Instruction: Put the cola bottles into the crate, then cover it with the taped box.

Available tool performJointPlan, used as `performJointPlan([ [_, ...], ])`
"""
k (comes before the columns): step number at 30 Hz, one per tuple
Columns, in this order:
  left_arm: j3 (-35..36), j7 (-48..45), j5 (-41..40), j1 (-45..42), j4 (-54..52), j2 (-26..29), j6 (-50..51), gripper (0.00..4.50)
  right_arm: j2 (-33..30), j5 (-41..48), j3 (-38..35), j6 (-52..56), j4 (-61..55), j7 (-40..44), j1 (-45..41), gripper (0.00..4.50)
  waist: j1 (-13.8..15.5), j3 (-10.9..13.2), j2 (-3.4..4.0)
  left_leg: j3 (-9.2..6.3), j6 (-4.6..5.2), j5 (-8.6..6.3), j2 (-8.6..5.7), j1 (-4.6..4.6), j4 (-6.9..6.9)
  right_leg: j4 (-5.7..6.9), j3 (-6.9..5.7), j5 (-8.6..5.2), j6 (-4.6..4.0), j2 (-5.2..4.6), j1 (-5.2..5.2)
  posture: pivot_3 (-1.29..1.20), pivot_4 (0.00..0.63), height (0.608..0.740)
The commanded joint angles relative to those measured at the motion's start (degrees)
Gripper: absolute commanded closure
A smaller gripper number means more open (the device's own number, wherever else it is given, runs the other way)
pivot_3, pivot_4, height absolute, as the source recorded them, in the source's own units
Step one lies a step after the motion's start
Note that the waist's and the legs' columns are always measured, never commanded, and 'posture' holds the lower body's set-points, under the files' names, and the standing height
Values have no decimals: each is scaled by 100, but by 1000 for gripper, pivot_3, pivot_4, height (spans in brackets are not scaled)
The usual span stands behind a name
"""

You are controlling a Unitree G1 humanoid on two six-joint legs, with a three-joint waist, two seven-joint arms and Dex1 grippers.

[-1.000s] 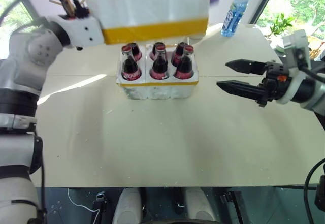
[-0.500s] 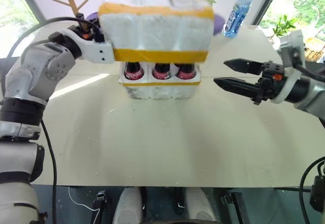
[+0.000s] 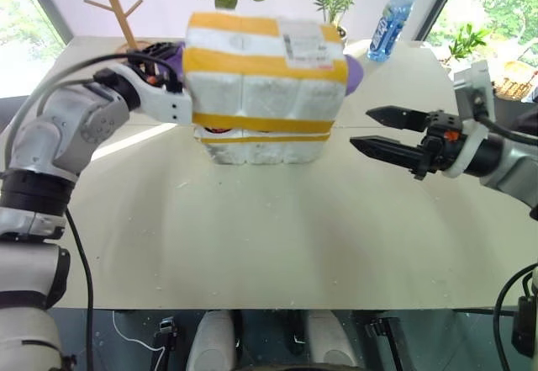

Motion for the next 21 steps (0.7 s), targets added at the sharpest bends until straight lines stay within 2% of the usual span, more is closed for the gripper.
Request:
performJointPlan([
  [1, 256, -81, -237, 196, -509, 116, 32, 837, -98, -11, -123, -144, -19, 59, -100, 0, 6, 0, 0, -1, 0, 0, 0, -1, 0, 0, 0, 0, 0, 0, 0, 0, 150, 740],
  [6, 1063, -633, -1293, 1292, -1258, 302, 465, 837, -138, -101, -111, -199, -11, 143, 4, 0, -23, 0, 1, 1, 0, 0, 5, -1, 0, -1, 1, 0, 0, -5, 0, 0, 150, 740],
  [11, 1906, -1412, -2179, 2467, -1428, 843, 1029, 837, -275, -268, -244, -252, 173, 231, 288, 0, -54, -1, 1, 0, 0, 0, 16, 5, -2, 3, 1, -1, -1, -3, 0, 0, 150, 740],
  [13, 2655, -2184, -3480, 2644, -1423, 669, 2442, 837, -437, -445, -272, -371, 323, 413, 433, 0, -34, 0, 3, 1, 0, 0, 15, 5, -2, 3, 1, 0, -1, -5, 1, 0, 150, 740],
  [14, 3043, -2967, -4572, 2816, -1698, 657, 3446, 837, -506, -532, -247, -437, 447, 501, 428, 0, -25, -2, 1, 0, 0, 0, 14, 3, -1, 5, 1, 0, -1, -9, 1, 0, 150, 740],
  [17, 3990, -4424, -7152, 2881, -2463, 859, 5952, 837, -620, -707, -89, -572, 759, 730, 287, 0, -22, -1, -1, 0, 0, 0, 14, 2, 5, 2, 0, 0, 1, -10, 4, 0, 150, 740],
  [19, 4310, -4694, -7792, 2674, -2515, 1037, 6581, 837, -671, -774, 45, -628, 902, 945, 163, 0, -4, 0, -2, -8, -1, 0, 15, 0, 12, 1, -3, -1, 1, -9, 7, 0, 150, 740],
  [21, 4255, -4780, -7874, 2575, -2365, 1287, 6857, 837, -644, -800, 112, -675, 1004, 1107, 32, 0, -9, -1, -1, -15, -1, 0, 11, 3, 15, 2, -4, -1, 1, -3, 11, 0, 150, 740],
])
